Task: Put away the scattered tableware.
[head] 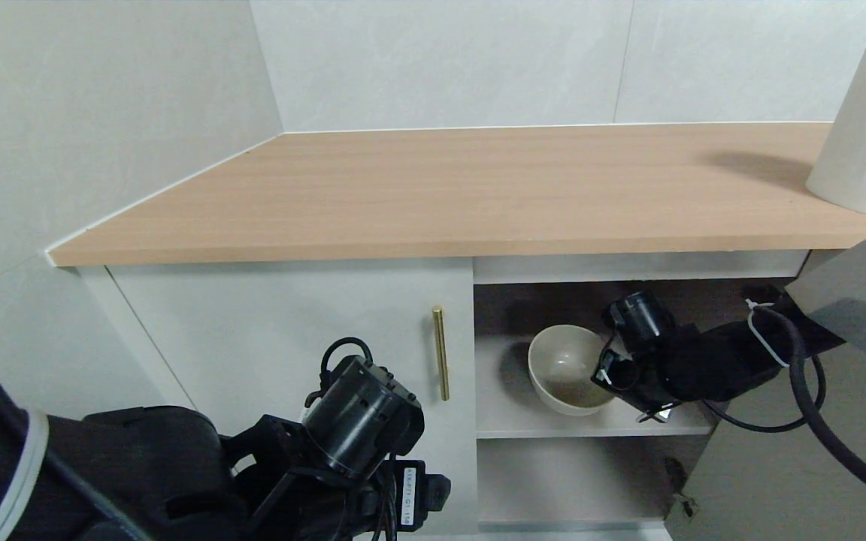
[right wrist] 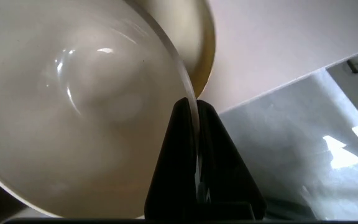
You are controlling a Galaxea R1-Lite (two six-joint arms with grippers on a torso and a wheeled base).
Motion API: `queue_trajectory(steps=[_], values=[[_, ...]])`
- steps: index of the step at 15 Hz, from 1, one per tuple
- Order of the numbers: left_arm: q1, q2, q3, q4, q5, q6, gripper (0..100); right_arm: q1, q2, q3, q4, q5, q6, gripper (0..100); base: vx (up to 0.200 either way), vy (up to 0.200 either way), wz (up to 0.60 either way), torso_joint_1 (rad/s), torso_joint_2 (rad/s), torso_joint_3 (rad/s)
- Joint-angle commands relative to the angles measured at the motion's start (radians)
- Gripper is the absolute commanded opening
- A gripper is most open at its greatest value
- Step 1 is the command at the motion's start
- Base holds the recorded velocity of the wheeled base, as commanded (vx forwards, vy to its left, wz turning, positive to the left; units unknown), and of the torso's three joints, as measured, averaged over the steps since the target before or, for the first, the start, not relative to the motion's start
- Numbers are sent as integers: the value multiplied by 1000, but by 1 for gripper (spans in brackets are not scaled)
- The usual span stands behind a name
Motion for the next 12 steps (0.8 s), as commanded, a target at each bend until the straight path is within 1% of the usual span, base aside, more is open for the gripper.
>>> queue_trajectory(steps=[1,12], values=[[0,0,0,1,1,0,100,-10,31,-15,-5,-19,0,0,0,0,0,0,0,0],[6,0,-1,6,1,0,100,-16,66,-36,-17,-36,0,0,0,0,0,0,0,0]])
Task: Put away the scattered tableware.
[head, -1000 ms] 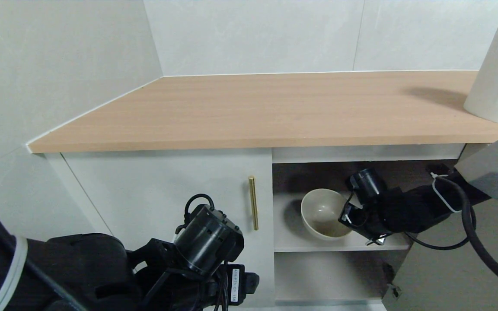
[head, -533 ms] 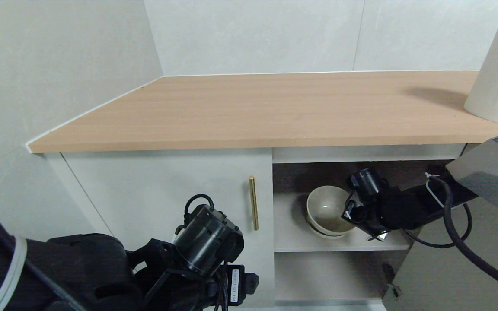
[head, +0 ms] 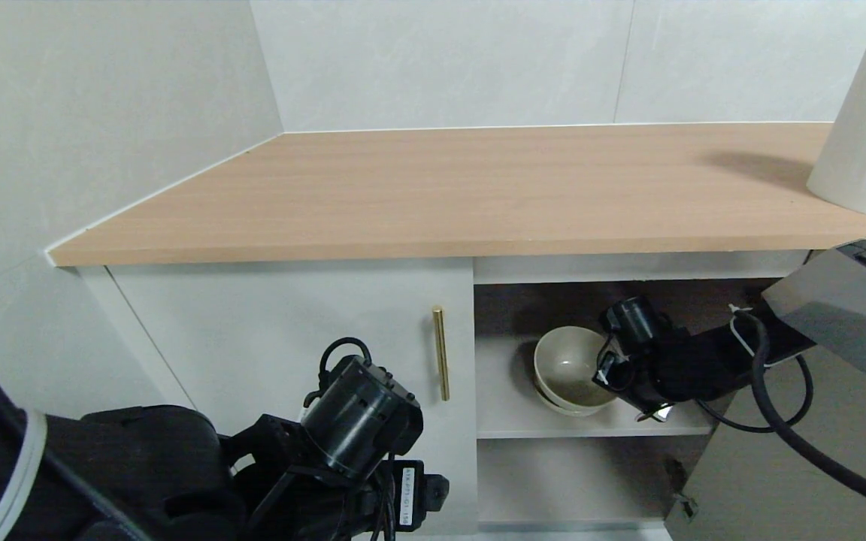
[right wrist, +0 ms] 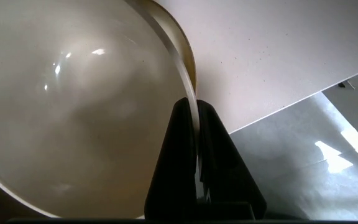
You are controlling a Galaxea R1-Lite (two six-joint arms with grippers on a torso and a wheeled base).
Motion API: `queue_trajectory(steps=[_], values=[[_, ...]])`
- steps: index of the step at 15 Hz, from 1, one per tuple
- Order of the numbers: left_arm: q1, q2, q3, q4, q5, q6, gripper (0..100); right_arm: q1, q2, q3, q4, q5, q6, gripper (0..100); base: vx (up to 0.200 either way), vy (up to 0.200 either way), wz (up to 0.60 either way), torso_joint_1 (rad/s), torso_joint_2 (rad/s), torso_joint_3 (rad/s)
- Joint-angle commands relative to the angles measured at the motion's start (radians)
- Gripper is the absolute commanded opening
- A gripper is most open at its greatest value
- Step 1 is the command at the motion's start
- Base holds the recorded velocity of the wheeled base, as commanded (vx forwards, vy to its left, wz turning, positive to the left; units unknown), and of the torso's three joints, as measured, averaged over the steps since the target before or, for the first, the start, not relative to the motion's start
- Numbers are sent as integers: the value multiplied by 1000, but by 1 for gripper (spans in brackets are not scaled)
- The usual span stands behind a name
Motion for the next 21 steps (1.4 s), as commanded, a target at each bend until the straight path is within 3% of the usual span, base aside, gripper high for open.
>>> queue_trajectory(steps=[1,2,3,12,16,18,21], values=[[3,0,1,0,1,0,100,0,6,0,-6,2,0,0,0,0,0,0,0,0],[2,0,-1,0,1,0,100,0,6,0,-9,0,0,0,0,0,0,0,0,0],[3,0,-1,1,1,0,100,1,6,0,-9,2,0,100,0,0,0,0,0,0],[23,-29,1,13,2,1,100,13,-59,48,4,15,-15,100,0,0,0,0,0,0],[65,-170,-19,144,-4,9,100,86,-269,243,16,144,-267,100,0,0,0,0,0,0],[103,-229,-27,179,-5,18,100,153,-402,307,132,172,-371,100,0,0,0,0,0,0],[115,-302,-27,247,-5,24,100,213,-593,315,341,184,-405,100,0,0,0,0,0,0]])
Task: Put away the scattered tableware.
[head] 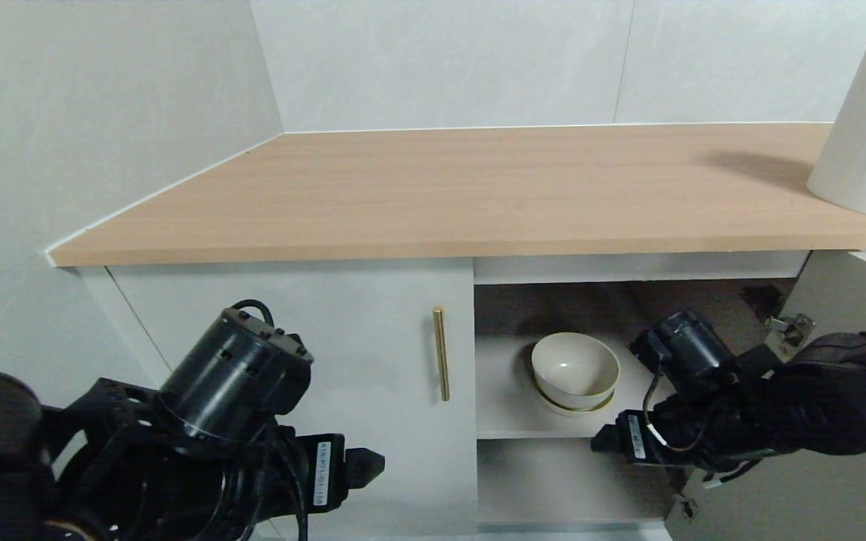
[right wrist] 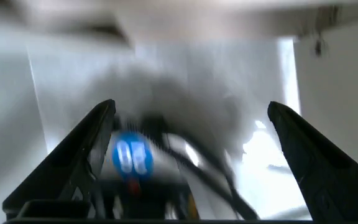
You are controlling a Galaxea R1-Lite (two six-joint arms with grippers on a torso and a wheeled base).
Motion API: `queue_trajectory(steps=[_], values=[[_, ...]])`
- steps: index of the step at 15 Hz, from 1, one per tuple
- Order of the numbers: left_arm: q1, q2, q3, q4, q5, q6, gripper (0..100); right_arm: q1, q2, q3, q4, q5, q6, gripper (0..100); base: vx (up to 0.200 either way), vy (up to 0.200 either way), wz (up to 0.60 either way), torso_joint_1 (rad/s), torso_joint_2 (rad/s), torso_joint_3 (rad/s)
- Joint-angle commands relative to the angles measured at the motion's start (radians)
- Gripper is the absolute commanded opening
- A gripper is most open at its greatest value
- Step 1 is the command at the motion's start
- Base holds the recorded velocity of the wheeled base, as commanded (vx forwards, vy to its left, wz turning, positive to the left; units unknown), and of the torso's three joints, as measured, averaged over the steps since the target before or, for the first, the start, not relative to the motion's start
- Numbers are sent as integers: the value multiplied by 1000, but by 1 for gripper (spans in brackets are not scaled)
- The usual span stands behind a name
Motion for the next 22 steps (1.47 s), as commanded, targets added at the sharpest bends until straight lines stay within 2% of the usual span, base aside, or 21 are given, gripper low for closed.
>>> queue_trajectory(steps=[1,4,5,9,22], values=[[19,-79,0,33,1,1,100,59,-231,24,158,38,-19,100,0,0,0,0,0,0],[24,-118,15,53,1,6,100,61,-293,62,186,62,-18,100,0,0,0,0,0,0],[25,-121,15,53,1,16,100,61,-296,64,186,62,-18,100,0,0,0,0,0,0],[24,-110,23,52,1,18,100,59,-296,64,184,53,-18,100,0,0,0,0,0,0],[9,-66,32,49,5,16,100,59,-297,58,187,41,-25,100,-200,0,0,3,2,1]])
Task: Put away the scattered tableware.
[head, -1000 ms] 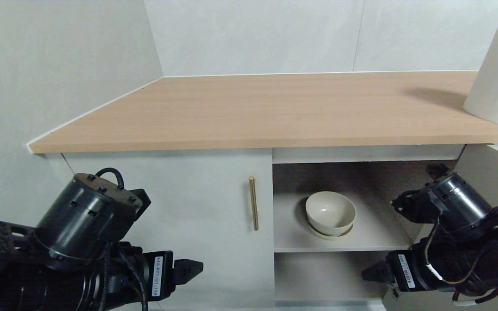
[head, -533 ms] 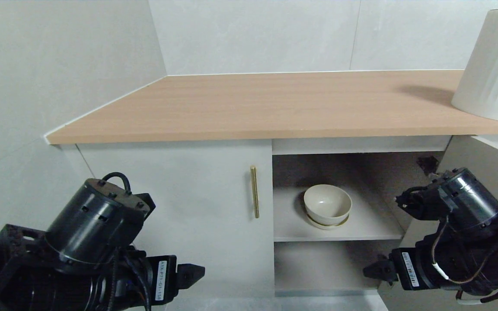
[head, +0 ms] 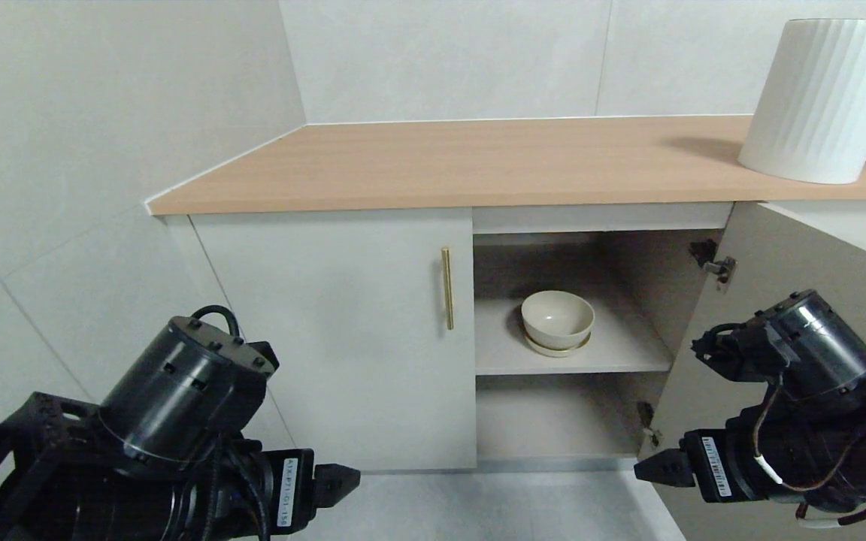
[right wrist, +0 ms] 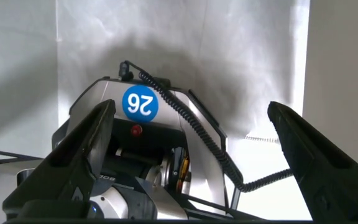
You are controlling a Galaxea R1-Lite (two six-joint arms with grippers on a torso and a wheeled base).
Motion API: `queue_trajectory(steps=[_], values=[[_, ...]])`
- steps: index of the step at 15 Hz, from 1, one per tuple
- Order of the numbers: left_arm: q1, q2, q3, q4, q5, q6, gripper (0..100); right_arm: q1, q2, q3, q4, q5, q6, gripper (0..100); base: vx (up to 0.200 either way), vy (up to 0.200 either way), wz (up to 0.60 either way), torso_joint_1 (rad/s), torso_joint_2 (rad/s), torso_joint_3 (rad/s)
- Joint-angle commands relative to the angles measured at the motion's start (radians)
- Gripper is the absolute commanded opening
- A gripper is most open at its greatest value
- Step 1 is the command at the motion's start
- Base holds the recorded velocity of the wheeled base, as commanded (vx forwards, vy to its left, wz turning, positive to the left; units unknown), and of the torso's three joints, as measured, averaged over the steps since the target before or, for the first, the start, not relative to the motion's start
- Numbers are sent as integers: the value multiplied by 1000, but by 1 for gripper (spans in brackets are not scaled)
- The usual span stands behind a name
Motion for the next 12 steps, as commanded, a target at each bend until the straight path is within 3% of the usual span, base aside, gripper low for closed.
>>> queue_trajectory(steps=[1,5,12], values=[[-2,5,0,0,1,0,100,0,5,1,0,0,0,100,-200,0,0,2,7,-2],[-6,4,8,0,1,1,100,0,8,2,0,0,0,100,-200,0,0,1,2,1],[-6,5,9,-3,-1,0,100,2,1,4,2,-7,0,100,0,0,0,0,0,0]])
